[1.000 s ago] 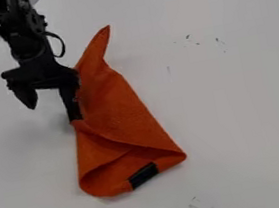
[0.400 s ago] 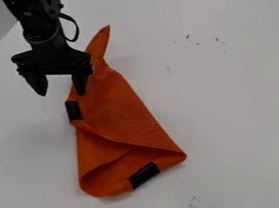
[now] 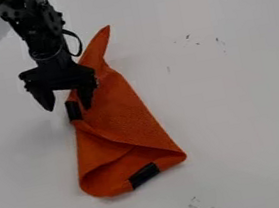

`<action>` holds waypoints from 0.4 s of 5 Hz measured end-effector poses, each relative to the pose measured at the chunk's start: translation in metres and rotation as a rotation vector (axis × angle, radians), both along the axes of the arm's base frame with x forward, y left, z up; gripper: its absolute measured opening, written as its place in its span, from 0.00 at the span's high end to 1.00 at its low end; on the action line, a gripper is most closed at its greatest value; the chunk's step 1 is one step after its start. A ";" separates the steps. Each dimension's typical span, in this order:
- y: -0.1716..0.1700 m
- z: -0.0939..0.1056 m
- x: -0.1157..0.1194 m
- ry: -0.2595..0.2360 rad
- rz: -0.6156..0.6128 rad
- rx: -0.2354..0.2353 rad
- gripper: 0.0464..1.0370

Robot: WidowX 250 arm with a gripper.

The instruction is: Unfold the cloth from left to right

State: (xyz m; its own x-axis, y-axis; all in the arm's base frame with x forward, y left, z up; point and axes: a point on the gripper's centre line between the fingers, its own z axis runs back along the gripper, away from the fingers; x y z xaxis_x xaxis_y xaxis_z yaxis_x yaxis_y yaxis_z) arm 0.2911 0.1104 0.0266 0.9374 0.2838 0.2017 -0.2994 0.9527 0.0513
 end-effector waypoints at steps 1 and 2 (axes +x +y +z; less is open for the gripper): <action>0.002 -0.003 -0.003 0.008 -0.002 -0.003 0.04; 0.005 -0.005 -0.006 0.014 0.003 -0.004 0.09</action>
